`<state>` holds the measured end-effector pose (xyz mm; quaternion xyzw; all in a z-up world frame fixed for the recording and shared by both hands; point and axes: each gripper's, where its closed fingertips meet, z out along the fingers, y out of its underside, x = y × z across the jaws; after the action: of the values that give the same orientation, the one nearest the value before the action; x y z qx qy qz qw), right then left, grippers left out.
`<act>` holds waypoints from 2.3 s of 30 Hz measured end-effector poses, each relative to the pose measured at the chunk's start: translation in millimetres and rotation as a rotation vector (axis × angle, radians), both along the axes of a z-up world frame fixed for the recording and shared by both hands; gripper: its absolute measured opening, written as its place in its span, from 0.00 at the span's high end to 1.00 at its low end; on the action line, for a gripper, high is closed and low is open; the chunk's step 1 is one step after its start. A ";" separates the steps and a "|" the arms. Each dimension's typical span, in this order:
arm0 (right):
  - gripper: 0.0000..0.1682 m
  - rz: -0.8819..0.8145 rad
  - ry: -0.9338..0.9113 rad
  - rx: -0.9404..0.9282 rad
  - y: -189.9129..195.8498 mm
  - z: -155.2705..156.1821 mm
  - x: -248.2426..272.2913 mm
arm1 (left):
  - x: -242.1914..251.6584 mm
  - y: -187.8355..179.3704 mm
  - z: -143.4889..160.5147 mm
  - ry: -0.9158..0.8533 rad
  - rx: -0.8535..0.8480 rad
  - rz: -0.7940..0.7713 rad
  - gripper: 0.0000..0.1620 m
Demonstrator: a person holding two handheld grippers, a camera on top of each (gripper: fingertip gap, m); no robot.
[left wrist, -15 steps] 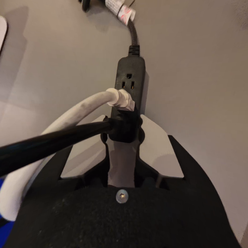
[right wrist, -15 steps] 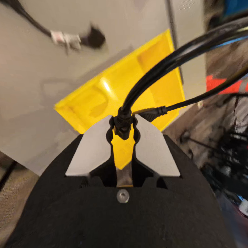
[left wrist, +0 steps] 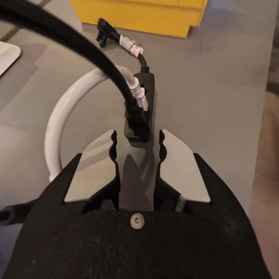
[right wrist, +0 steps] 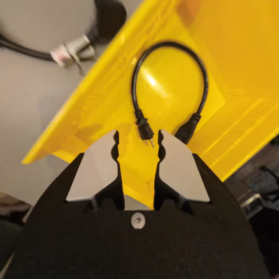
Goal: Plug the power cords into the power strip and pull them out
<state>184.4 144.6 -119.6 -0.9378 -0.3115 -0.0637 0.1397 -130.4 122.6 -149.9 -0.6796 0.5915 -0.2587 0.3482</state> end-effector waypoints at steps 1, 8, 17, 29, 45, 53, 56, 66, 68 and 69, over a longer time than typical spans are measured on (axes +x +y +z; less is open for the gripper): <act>0.72 0.016 0.050 0.110 -6.3 15.8 -16.9 | -2.7 0.5 1.3 -0.026 -0.004 0.018 0.67; 0.80 0.505 1.016 0.225 -136.3 35.6 -254.8 | 22.1 1.4 -20.8 0.013 -0.016 -0.012 0.61; 0.79 0.489 0.716 0.344 -94.2 -21.0 -264.3 | 30.4 6.8 -37.6 0.064 0.037 -0.133 0.73; 0.76 0.667 0.634 0.206 -32.4 -50.0 -289.2 | 14.3 -10.5 -38.0 0.065 0.075 -0.295 0.73; 0.72 0.682 0.509 0.151 -34.9 -77.0 -269.4 | -53.2 -30.3 -3.1 0.115 0.033 -0.038 0.72; 0.73 0.693 0.532 0.193 -35.0 -76.5 -270.7 | -12.7 -59.2 88.5 0.141 0.069 -0.206 0.70; 0.73 0.697 0.533 0.196 -35.3 -76.4 -270.9 | 9.9 -36.6 78.7 0.363 0.160 -0.254 0.67; 0.73 0.703 0.532 0.206 -34.9 -76.2 -269.9 | 35.6 -43.2 78.4 0.489 0.067 -0.310 0.69; 0.72 0.702 0.533 0.206 -34.9 -76.2 -269.9 | 33.4 -47.2 96.3 0.383 0.069 -0.270 0.70; 0.73 0.701 0.535 0.205 -34.8 -76.2 -269.8 | 28.0 -48.2 100.5 0.344 0.068 -0.242 0.70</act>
<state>-85.4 109.8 -195.7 -0.7405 -0.5553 0.2014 0.3204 -102.4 74.4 -49.4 -0.6258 0.7278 -0.1587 0.2313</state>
